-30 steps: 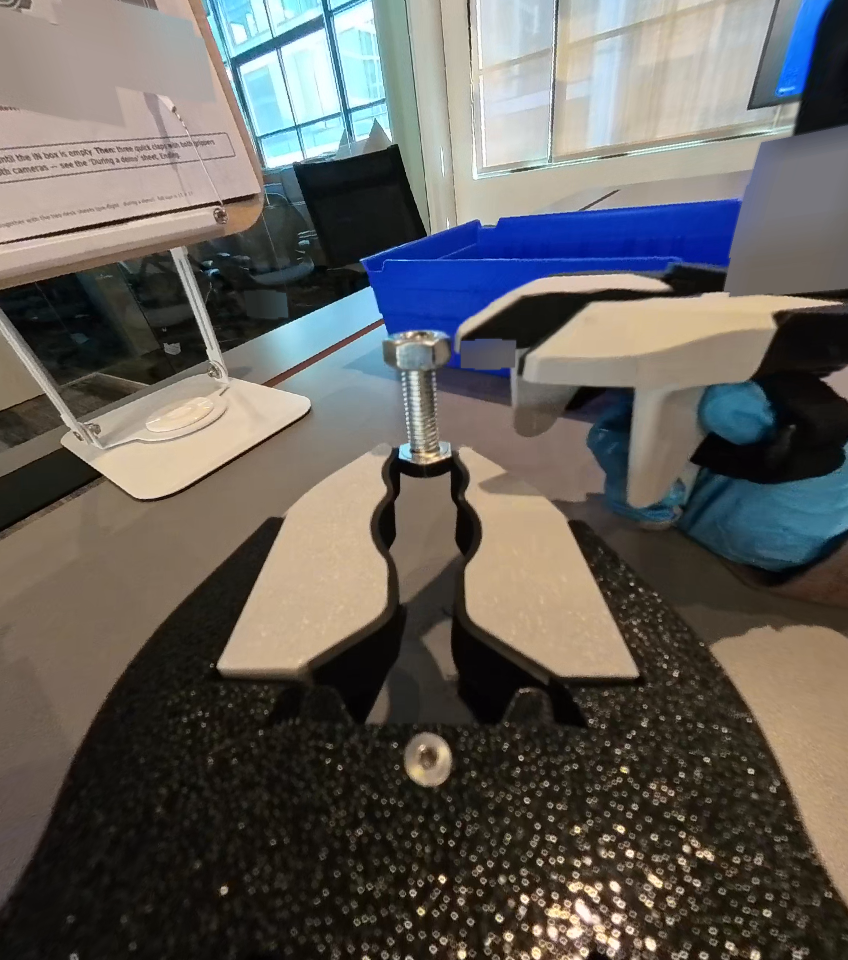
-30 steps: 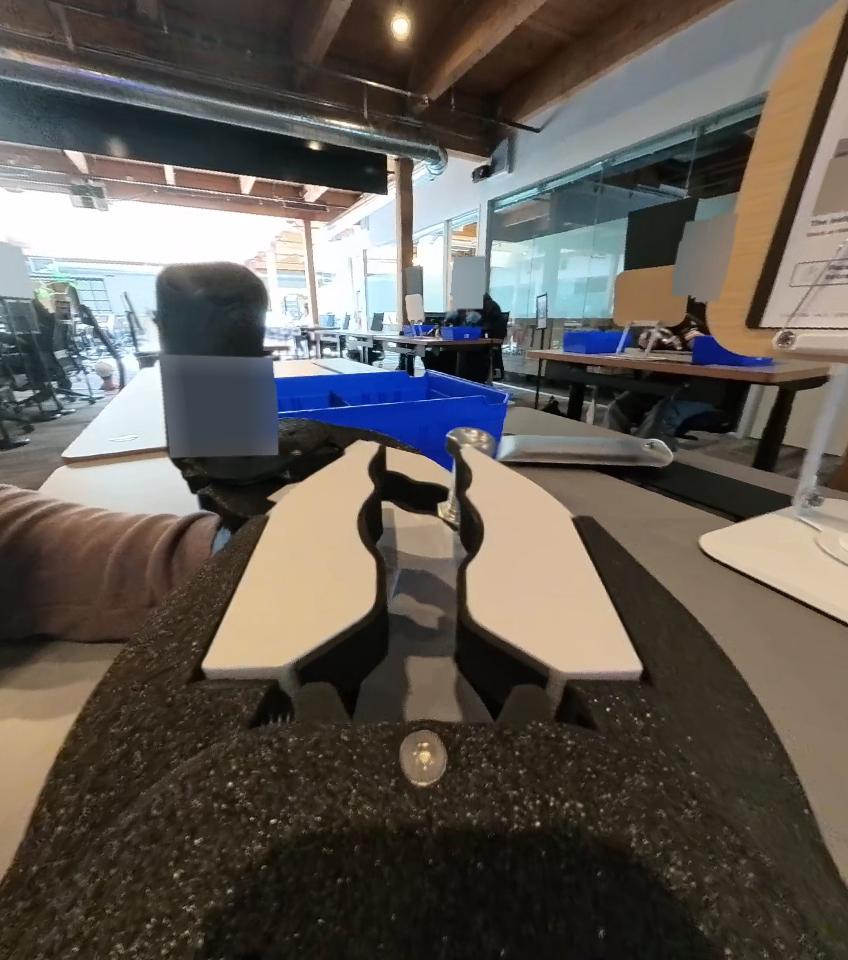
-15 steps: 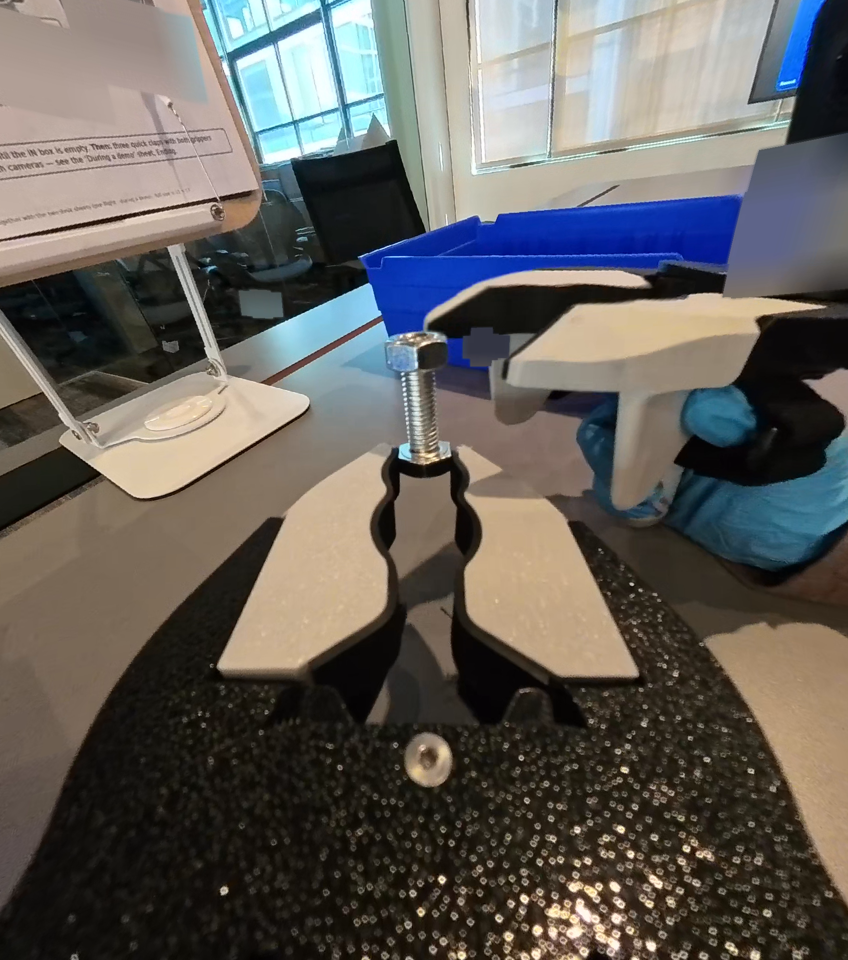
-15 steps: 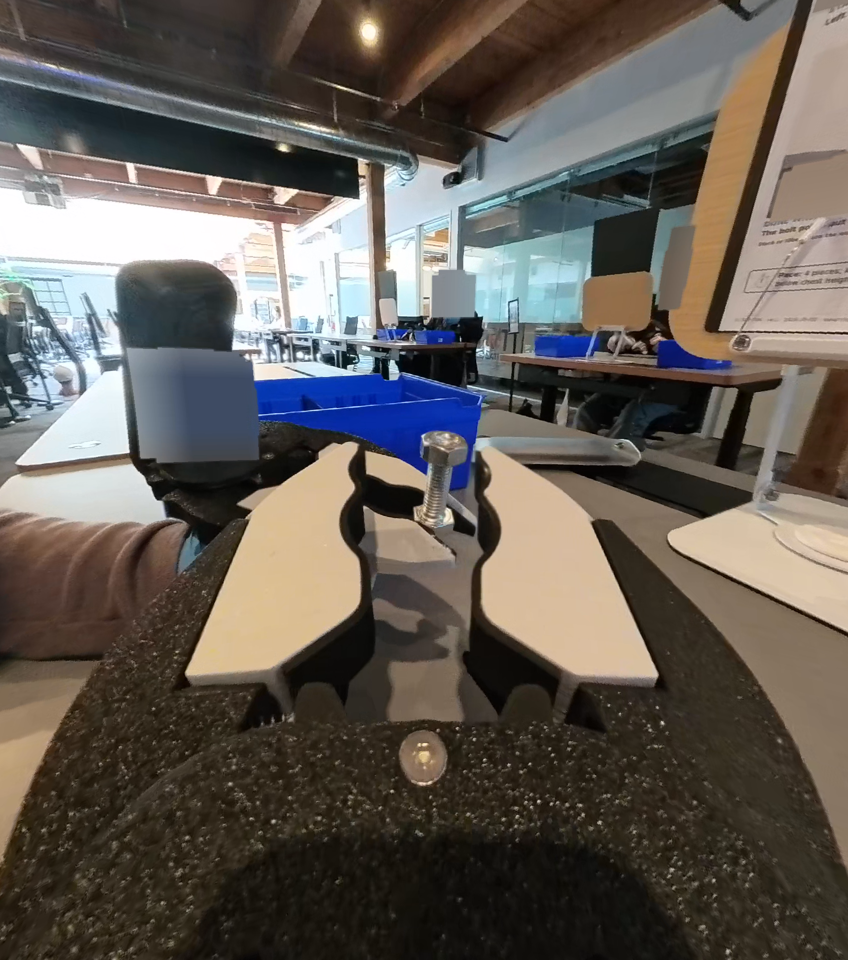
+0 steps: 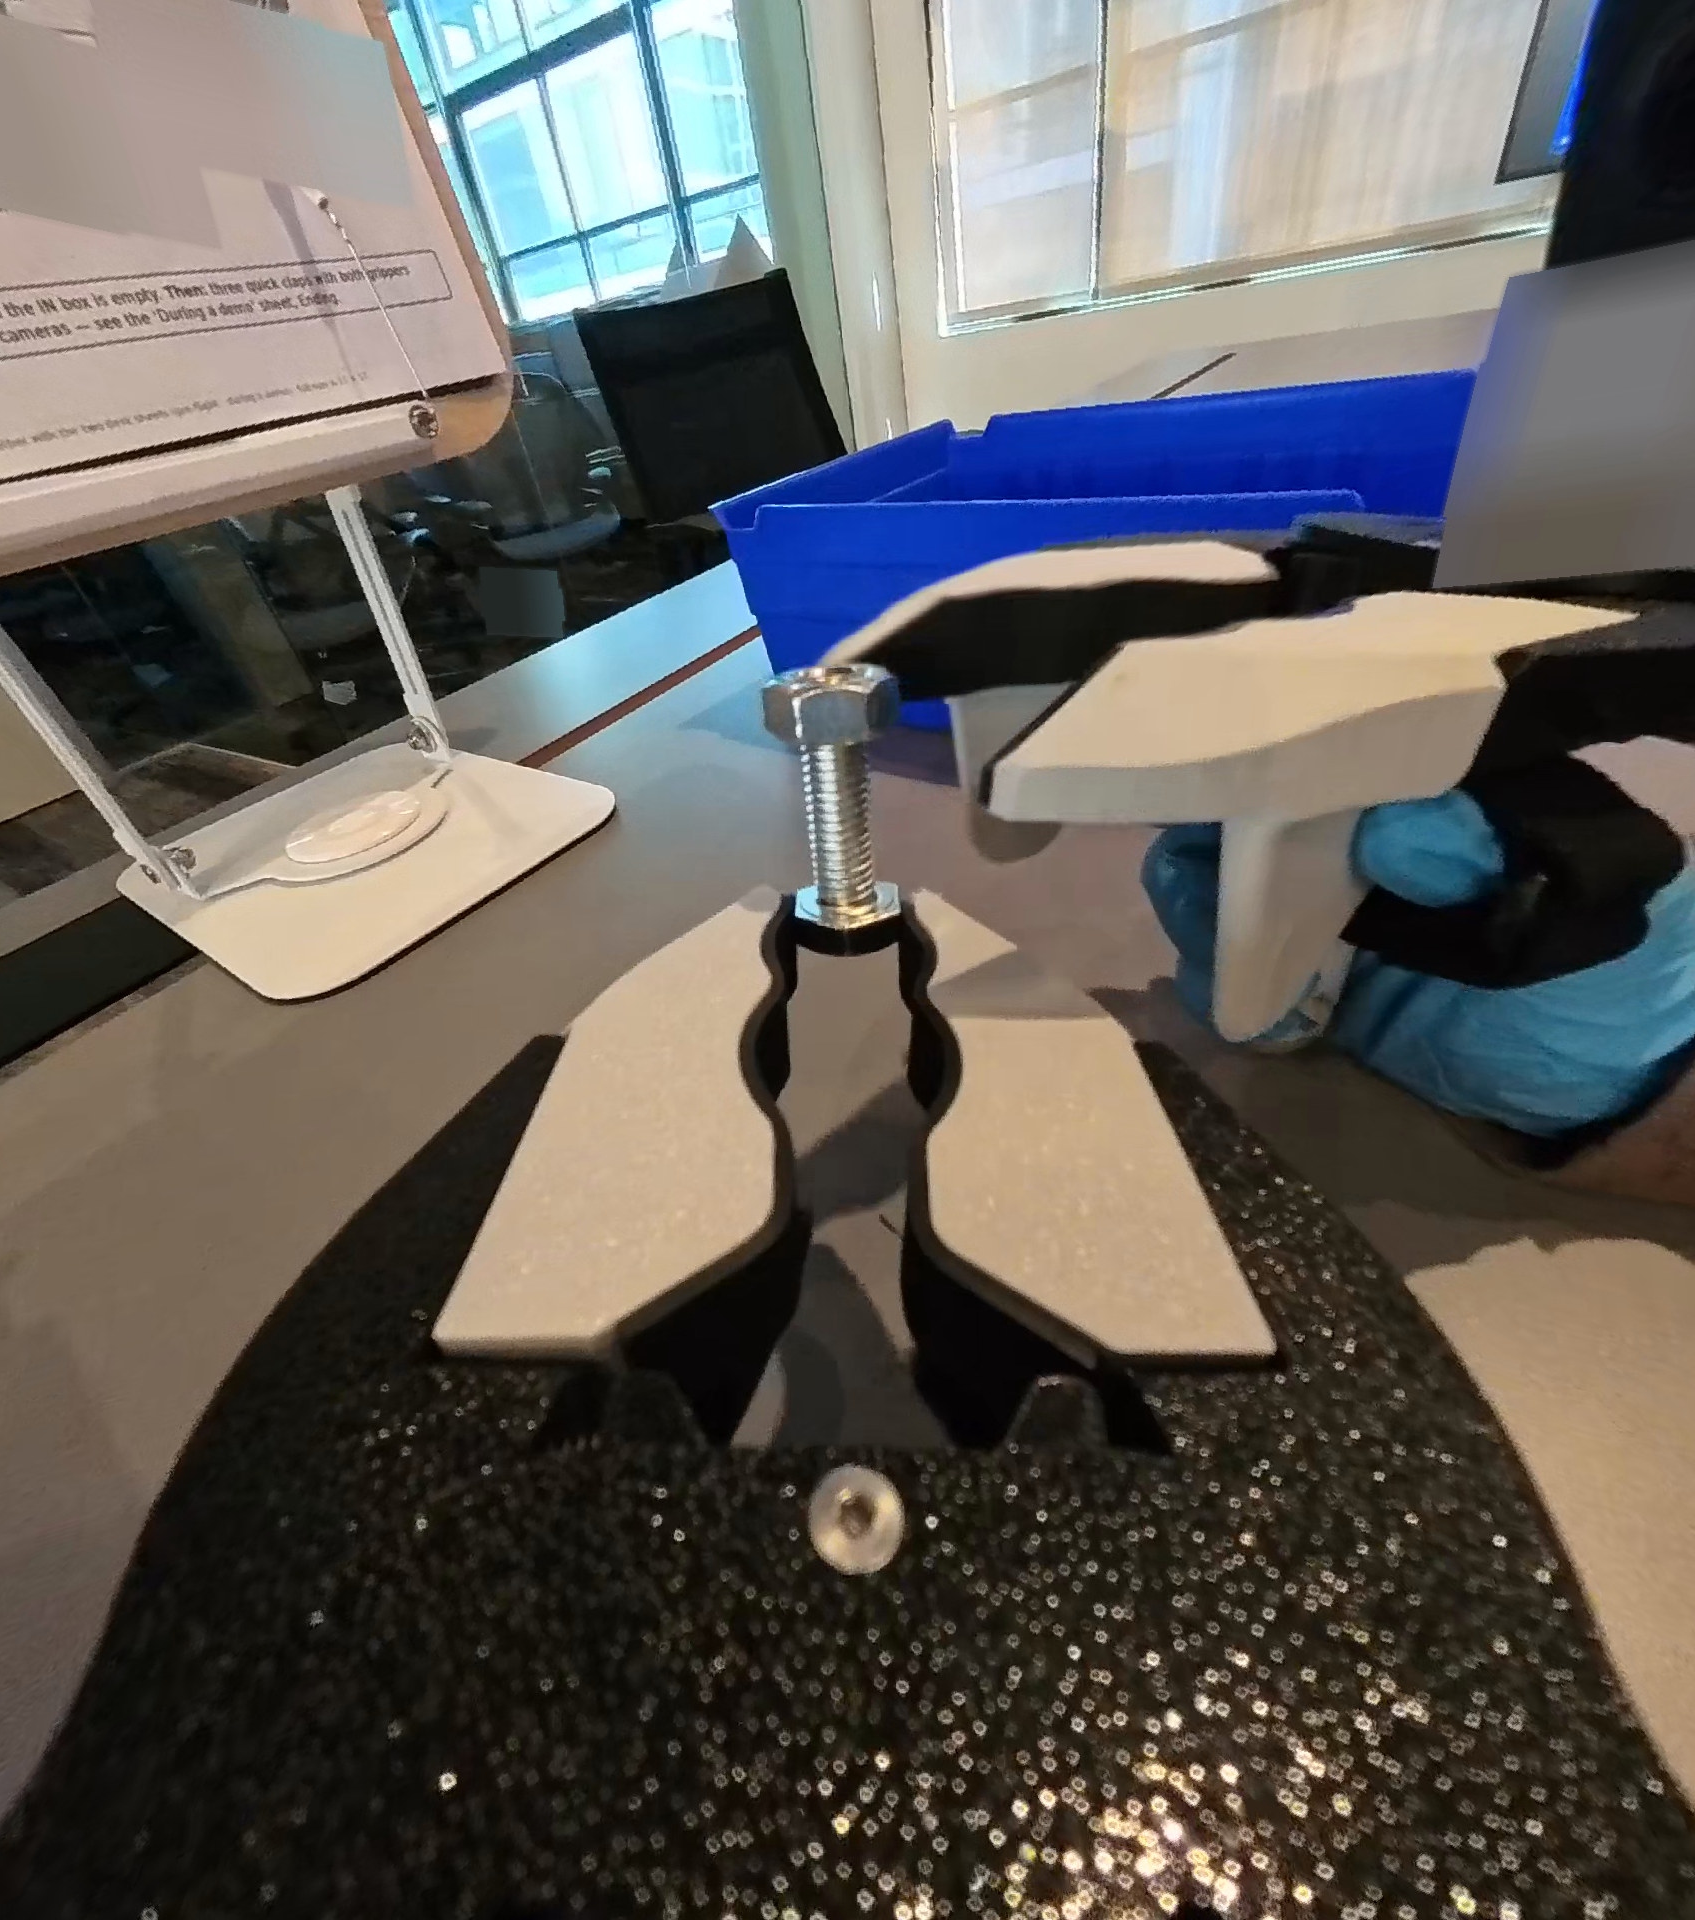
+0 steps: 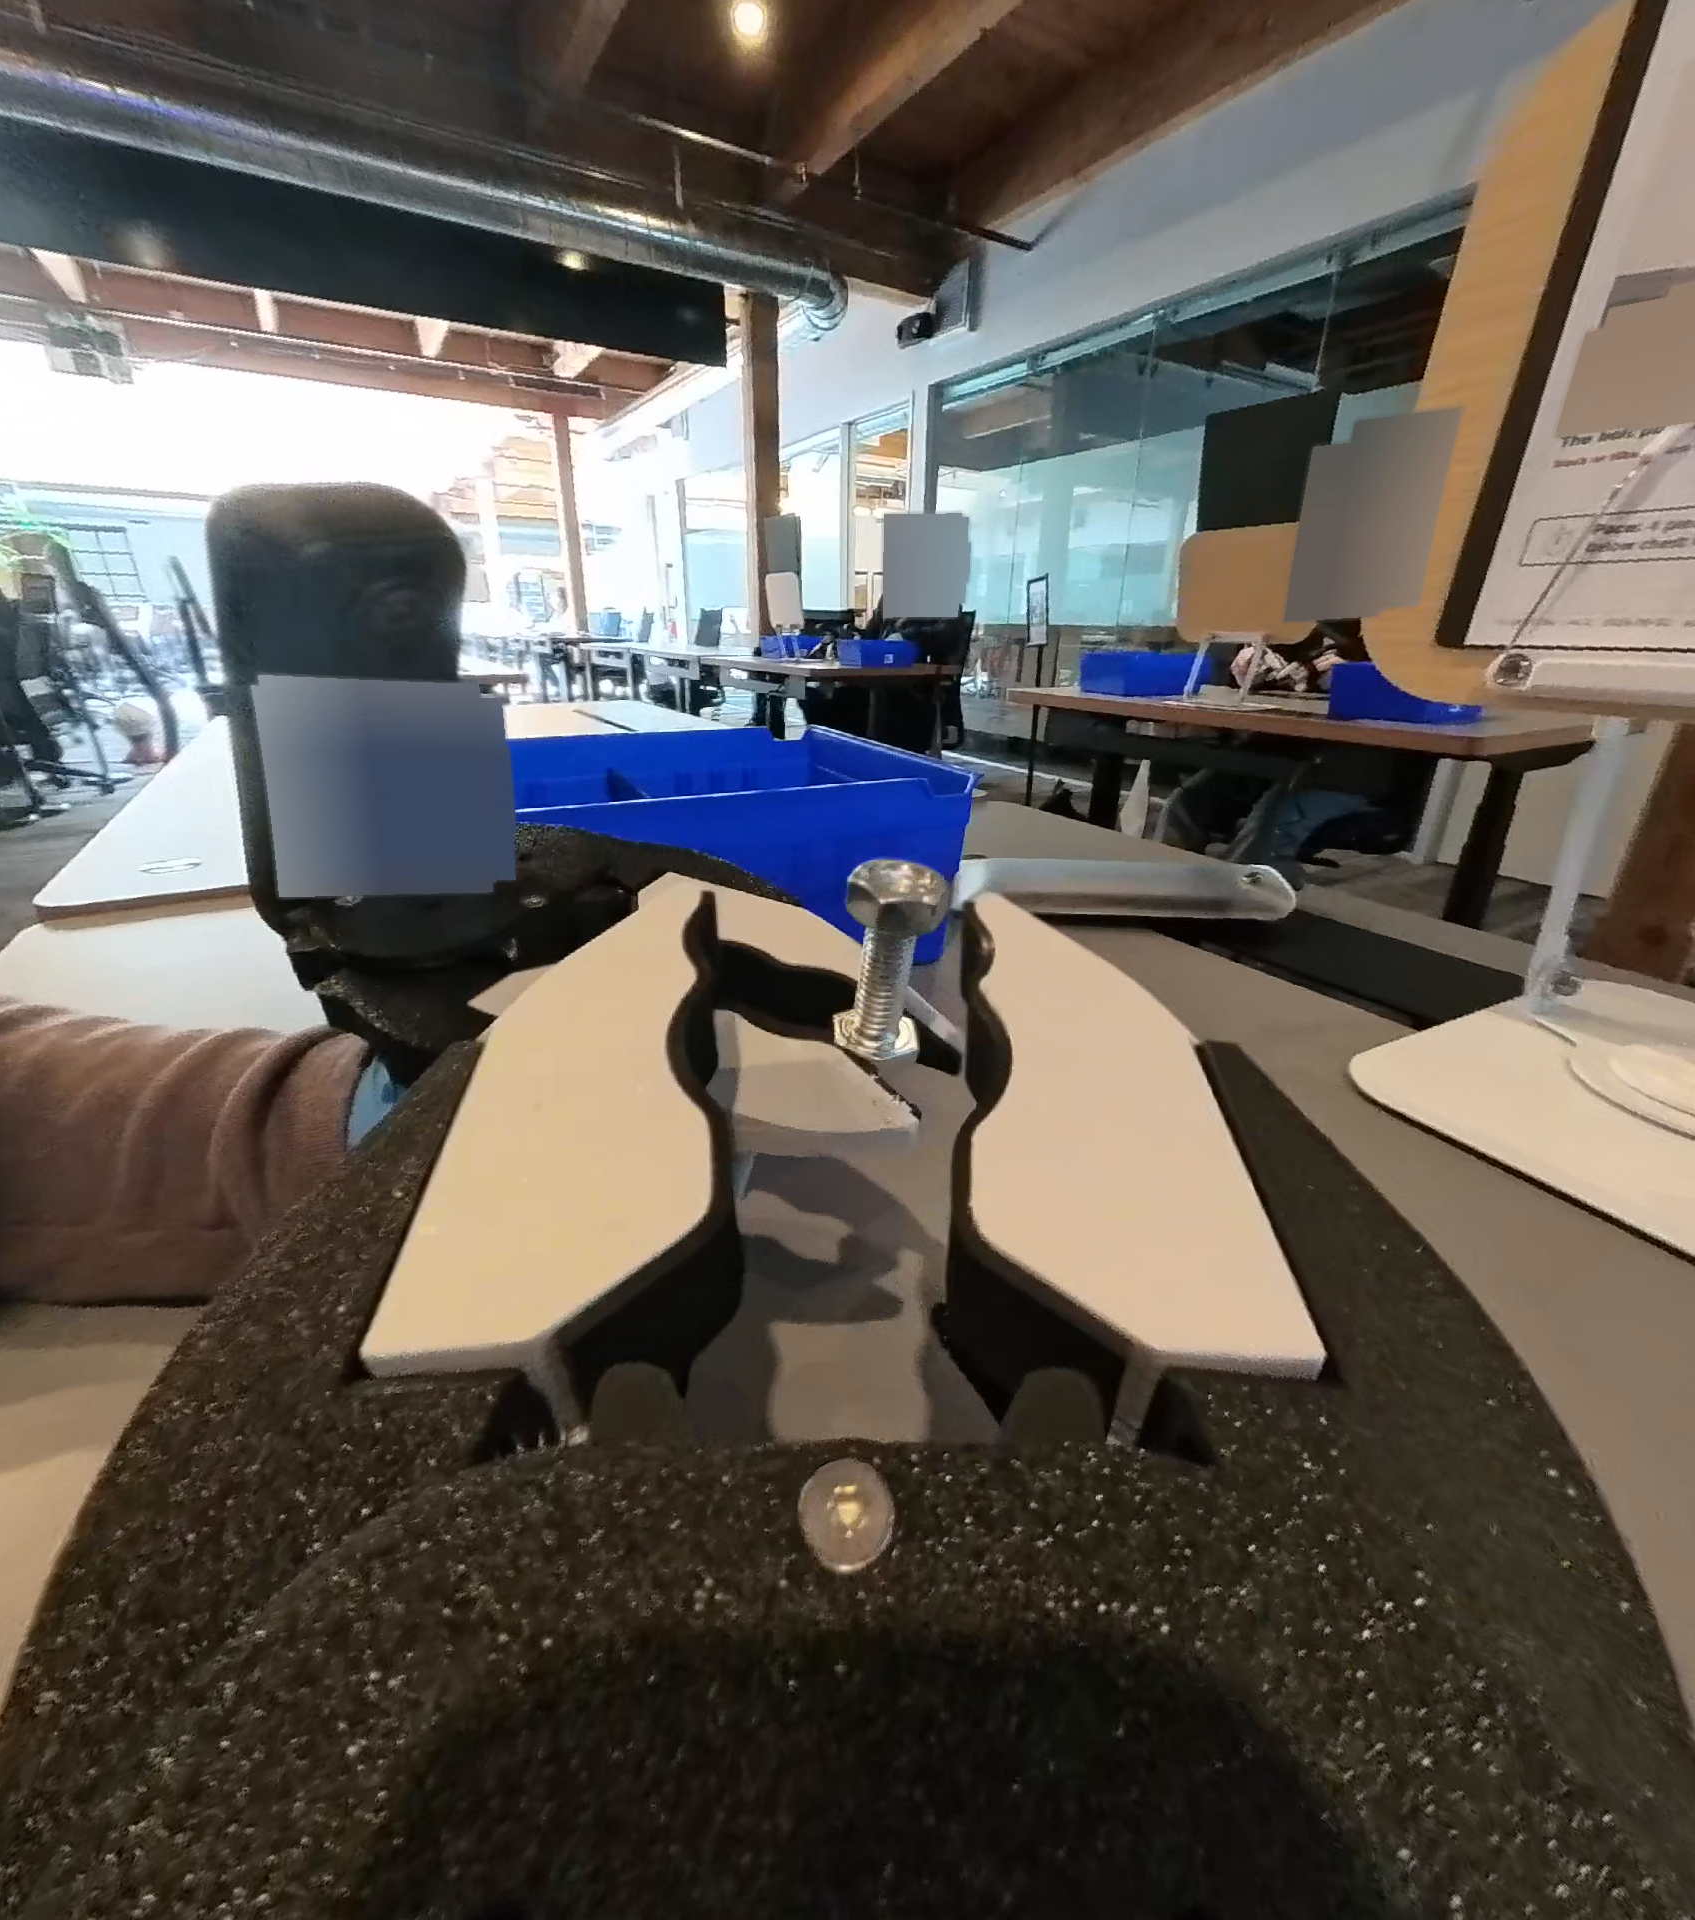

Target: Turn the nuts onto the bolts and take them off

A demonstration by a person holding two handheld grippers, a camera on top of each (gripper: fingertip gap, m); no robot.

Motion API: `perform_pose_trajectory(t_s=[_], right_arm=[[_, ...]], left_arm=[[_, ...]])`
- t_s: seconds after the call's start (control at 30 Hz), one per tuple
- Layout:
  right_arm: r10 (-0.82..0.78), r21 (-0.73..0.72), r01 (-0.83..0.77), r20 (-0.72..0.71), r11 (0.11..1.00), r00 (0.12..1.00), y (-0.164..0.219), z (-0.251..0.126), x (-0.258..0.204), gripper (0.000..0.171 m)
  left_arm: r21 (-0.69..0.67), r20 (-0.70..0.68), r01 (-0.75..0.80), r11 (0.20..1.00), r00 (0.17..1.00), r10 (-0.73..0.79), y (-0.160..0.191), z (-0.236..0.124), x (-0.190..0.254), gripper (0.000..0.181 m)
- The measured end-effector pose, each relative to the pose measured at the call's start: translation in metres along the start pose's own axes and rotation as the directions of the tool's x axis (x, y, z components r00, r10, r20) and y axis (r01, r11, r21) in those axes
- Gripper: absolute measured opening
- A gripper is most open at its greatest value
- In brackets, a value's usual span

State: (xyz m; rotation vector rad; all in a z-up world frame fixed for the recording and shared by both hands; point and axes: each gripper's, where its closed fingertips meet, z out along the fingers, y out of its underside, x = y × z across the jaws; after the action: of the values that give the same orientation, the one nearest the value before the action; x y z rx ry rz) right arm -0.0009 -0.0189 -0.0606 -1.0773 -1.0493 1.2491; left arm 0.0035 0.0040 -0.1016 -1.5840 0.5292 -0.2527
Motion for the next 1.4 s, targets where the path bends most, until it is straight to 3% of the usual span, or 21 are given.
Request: perform_pose_trajectory(t_s=[0.1,0.3,0.43,0.7,0.83,1.07,1.2,1.4], right_arm=[[0.027,0.009,-0.027,0.022,1.0,0.999,-0.002,-0.006,-0.003,0.029],[-0.001,0.014,0.001,-0.018,1.0,1.0,-0.002,-0.002,0.003,0.042],[0.033,0.001,-0.033,0.017,0.999,0.999,-0.002,-0.007,-0.003,0.022],[0.002,-0.007,-0.002,-0.037,1.0,0.999,0.001,-0.003,0.006,0.031],[0.015,0.001,-0.015,-0.003,1.0,1.0,-0.002,-0.009,-0.001,0.017],[0.006,-0.015,-0.007,-0.035,1.0,0.999,0.002,-0.003,0.006,0.03],[0.026,-0.014,-0.026,-0.001,1.0,1.0,0.0,-0.009,0.0,0.008],[0.004,-0.007,-0.004,-0.048,1.0,0.999,0.001,-0.005,0.008,0.029]], left_arm=[[0.003,0.0,0.003,1.0,1.0,-0.003,0.0,0.0,0.0,0.018],[-0.002,-0.003,-0.005,1.0,1.0,0.005,0.0,0.0,0.001,0.018],[0.003,-0.002,0.003,1.0,1.0,-0.003,0.0,0.0,0.0,0.018],[-0.006,-0.005,-0.012,1.0,1.0,0.012,0.001,0.0,0.002,0.018],[-0.002,-0.005,-0.002,1.0,1.0,0.002,0.0,0.0,0.001,0.018],[-0.008,-0.007,-0.012,1.0,1.0,0.012,0.001,0.0,0.002,0.018],[-0.005,-0.006,-0.004,1.0,1.0,0.004,0.0,0.0,0.001,0.018],[-0.01,-0.007,-0.013,1.0,1.0,0.012,0.001,0.001,0.002,0.018]])
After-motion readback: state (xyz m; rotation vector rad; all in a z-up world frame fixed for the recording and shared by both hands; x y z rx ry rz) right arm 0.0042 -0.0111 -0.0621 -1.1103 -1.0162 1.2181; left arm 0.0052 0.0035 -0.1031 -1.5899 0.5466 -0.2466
